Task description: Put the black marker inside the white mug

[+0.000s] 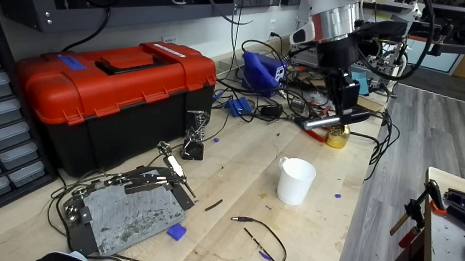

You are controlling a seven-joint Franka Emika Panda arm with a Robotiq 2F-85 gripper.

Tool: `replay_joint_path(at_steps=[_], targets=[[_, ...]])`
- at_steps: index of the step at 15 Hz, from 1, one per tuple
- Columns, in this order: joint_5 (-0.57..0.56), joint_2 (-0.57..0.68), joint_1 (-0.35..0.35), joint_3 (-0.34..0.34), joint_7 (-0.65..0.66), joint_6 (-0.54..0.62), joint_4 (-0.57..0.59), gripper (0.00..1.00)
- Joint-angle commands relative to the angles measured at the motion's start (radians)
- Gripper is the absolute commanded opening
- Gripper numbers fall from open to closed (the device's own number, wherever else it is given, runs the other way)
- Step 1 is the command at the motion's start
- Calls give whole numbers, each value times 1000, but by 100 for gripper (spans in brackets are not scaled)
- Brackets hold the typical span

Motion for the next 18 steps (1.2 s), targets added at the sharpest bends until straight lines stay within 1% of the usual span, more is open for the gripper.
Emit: replay_joint_path(at_steps=[1,4,11,18], targets=[[10,-10,18,9,-55,-85,-3,6],[3,16,35,25,-77,-123,17,6],[-28,88,65,60,-91,-135,71,6],[-95,213,75,79,-75,-171,192,6]])
